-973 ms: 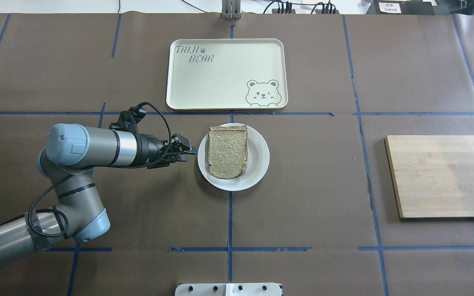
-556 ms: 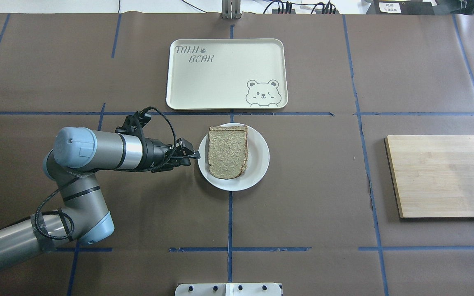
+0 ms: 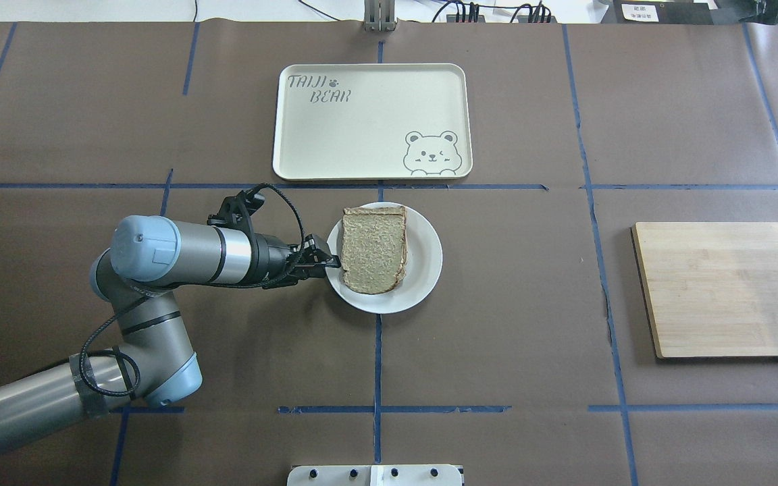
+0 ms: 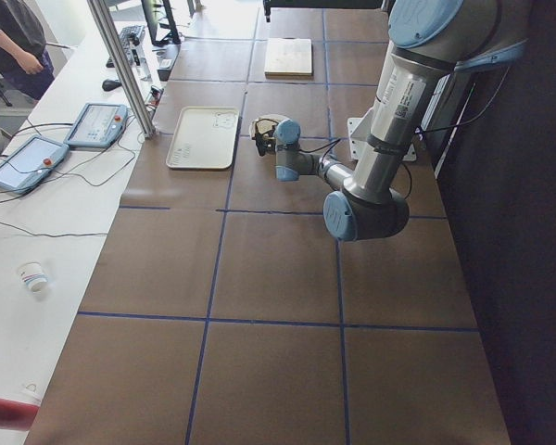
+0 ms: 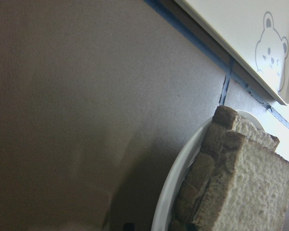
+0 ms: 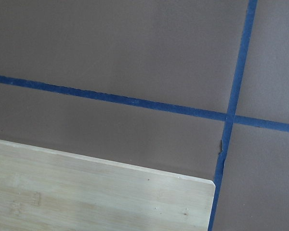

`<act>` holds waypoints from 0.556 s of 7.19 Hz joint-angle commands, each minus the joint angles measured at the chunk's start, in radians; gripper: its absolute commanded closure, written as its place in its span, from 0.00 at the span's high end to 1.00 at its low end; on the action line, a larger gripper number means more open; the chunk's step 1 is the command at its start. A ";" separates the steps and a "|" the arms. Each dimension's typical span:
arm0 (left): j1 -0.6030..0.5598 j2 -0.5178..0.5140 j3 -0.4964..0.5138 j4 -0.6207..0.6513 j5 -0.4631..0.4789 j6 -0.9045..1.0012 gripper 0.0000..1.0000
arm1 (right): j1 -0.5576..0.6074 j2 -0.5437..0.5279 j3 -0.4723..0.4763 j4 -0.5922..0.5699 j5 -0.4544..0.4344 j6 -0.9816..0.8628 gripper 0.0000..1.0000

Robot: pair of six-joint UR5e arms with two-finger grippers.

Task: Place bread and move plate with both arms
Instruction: 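Reach the left gripper to the plate rim nearest it and grip it, then lift the plate with the left gripper and carry it onto the white tray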

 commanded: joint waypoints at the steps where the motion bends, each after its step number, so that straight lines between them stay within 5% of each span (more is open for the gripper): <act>1: 0.021 -0.015 0.016 0.000 0.014 0.000 0.43 | 0.003 0.000 -0.003 0.000 0.000 0.001 1.00; 4: 0.024 -0.029 0.016 0.000 0.014 -0.002 0.38 | 0.003 0.000 -0.003 0.000 0.000 0.001 1.00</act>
